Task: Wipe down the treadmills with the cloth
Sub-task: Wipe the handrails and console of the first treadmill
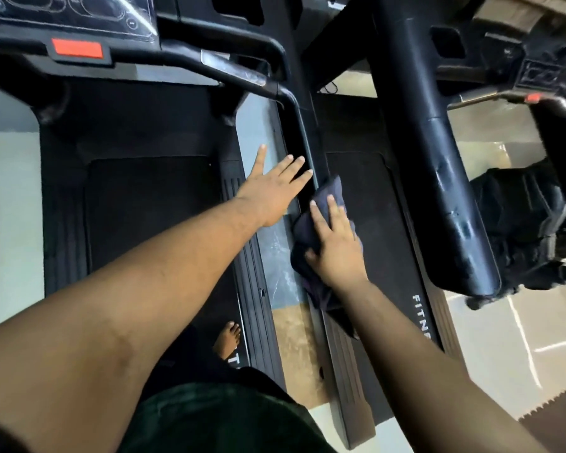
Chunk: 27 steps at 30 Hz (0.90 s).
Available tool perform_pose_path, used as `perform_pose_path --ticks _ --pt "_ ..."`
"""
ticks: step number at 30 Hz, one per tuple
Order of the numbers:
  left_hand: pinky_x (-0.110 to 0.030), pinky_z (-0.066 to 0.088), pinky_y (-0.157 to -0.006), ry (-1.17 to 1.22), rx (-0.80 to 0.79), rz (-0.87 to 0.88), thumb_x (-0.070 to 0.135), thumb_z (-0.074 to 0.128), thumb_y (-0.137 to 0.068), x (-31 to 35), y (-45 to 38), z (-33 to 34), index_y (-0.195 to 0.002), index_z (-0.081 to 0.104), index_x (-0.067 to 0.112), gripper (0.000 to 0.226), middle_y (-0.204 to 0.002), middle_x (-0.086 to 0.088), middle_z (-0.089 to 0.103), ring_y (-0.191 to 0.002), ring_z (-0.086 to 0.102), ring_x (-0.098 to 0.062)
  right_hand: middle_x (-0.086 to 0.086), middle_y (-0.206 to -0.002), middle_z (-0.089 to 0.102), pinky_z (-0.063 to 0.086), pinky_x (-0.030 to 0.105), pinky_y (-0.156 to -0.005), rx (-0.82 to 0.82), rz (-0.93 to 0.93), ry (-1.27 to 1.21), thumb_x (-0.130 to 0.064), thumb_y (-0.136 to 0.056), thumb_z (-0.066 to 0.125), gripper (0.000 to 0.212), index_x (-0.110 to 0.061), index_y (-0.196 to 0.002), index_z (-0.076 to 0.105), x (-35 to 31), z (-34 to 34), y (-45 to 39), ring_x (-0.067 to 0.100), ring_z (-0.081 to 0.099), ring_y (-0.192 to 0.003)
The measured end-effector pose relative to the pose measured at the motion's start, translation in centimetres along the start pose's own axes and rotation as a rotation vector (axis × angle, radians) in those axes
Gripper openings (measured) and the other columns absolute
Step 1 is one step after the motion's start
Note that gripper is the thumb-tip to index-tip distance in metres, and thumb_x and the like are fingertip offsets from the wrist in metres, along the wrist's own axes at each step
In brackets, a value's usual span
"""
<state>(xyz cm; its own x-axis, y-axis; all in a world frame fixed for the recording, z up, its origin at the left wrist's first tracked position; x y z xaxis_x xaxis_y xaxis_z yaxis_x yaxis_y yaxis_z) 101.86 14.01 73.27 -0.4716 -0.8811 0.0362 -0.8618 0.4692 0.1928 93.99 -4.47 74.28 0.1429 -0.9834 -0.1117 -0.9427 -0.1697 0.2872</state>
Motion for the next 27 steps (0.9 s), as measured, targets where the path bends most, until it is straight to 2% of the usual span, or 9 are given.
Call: perform_pose_path --ticks 4,8,11,13,16,19,23,25,27 --pt "-0.073 -0.003 -0.117 0.006 -0.007 0.082 0.003 0.056 -0.093 2.4 1.5 -0.3 -0.162 -0.009 0.027 0.097 -0.170 -0.009 -0.013 -0.158 -0.004 -0.024 0.001 -0.172 0.008 0.030 0.053 -0.121 0.020 0.034 -0.154 -0.032 -0.079 0.067 0.107 -0.038 -0.162 0.000 3.4 2.6 7.8 0.026 0.012 -0.158" --pt "-0.073 -0.002 -0.117 -0.014 -0.007 0.115 0.004 0.056 -0.094 4.0 2.1 -0.7 -0.162 -0.005 0.029 0.095 -0.170 -0.009 -0.013 -0.158 -0.002 -0.024 0.003 -0.172 0.005 0.037 0.052 -0.117 0.015 0.091 -0.177 -0.032 -0.086 0.064 0.101 -0.032 -0.163 -0.002 2.6 1.4 2.9 0.027 0.016 -0.156" --pt "-0.073 0.001 -0.117 0.019 -0.009 0.098 0.004 0.058 -0.093 4.3 2.5 -0.5 -0.161 -0.007 0.030 0.098 -0.170 -0.007 -0.013 -0.158 0.000 -0.024 0.005 -0.172 -0.001 0.044 0.058 -0.108 0.069 0.174 0.070 -0.025 -0.097 0.055 0.091 -0.029 -0.162 -0.008 0.1 1.5 1.9 0.032 0.017 -0.155" --pt "-0.074 0.001 -0.117 0.059 -0.029 0.096 0.008 0.059 -0.094 4.4 3.0 0.0 -0.161 -0.008 0.031 0.098 -0.170 -0.006 -0.013 -0.158 0.000 -0.023 0.006 -0.172 -0.011 0.042 0.061 -0.109 0.039 0.120 0.238 -0.015 -0.097 0.053 0.092 -0.028 -0.162 -0.011 0.1 2.7 4.9 0.036 0.010 -0.157" --pt "-0.074 -0.001 -0.116 0.152 -0.087 0.128 0.016 0.057 -0.098 5.2 4.9 0.6 -0.161 -0.008 0.031 0.092 -0.170 -0.004 -0.014 -0.158 -0.001 -0.022 0.005 -0.171 -0.014 0.044 0.062 -0.105 0.022 0.102 0.284 -0.012 -0.090 0.061 0.101 -0.029 -0.163 -0.007 1.4 4.9 10.9 0.038 0.010 -0.156" --pt "-0.075 0.000 -0.116 0.212 -0.116 0.198 0.025 0.057 -0.100 7.1 7.0 0.9 -0.162 -0.008 0.028 0.089 -0.170 -0.003 -0.014 -0.158 -0.001 -0.021 0.007 -0.171 -0.005 0.048 0.057 -0.101 -0.011 0.160 0.184 -0.020 -0.091 0.064 0.107 -0.038 -0.160 -0.015 3.3 5.3 14.8 0.037 0.020 -0.153" --pt "-0.074 0.001 -0.117 0.291 -0.143 0.203 0.036 0.057 -0.100 8.9 8.5 1.4 -0.162 -0.004 0.026 0.088 -0.171 0.000 -0.011 -0.158 0.001 -0.020 0.009 -0.166 0.018 0.052 0.051 -0.097 -0.059 0.176 0.015 -0.050 -0.095 0.060 0.092 -0.045 -0.159 -0.005 4.4 2.6 12.8 0.037 0.036 -0.141" --pt "-0.071 0.000 -0.119 0.360 -0.167 0.178 0.043 0.054 -0.101 10.0 9.3 1.7 -0.163 -0.002 0.026 0.085 -0.171 0.000 -0.009 -0.158 0.001 -0.020 0.010 -0.158 0.031 0.052 0.052 -0.094 -0.017 0.311 -0.035 -0.051 -0.097 0.058 0.086 -0.042 -0.161 0.001 3.0 2.9 12.2 0.038 0.043 -0.133" --pt "-0.068 0.001 -0.121 0.452 -0.187 0.136 0.050 0.050 -0.102 11.4 10.2 2.1 -0.163 0.002 0.025 0.082 -0.172 0.000 -0.003 -0.158 0.006 -0.021 0.012 -0.155 0.036 0.049 0.053 -0.095 0.036 0.369 0.061 -0.043 -0.101 0.052 0.076 -0.037 -0.162 0.006 1.4 3.7 13.6 0.039 0.046 -0.130"
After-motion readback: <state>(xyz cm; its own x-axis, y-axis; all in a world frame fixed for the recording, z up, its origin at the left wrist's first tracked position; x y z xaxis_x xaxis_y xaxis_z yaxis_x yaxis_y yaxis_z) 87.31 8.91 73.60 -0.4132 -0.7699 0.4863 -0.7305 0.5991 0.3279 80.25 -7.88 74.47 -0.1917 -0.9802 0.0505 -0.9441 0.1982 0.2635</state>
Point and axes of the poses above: each hand's wrist, its own y-axis away from the middle knuckle, its own z-axis out of the palm, x = y × z, the point moved 1 cm from there along -y, towards the middle knuckle
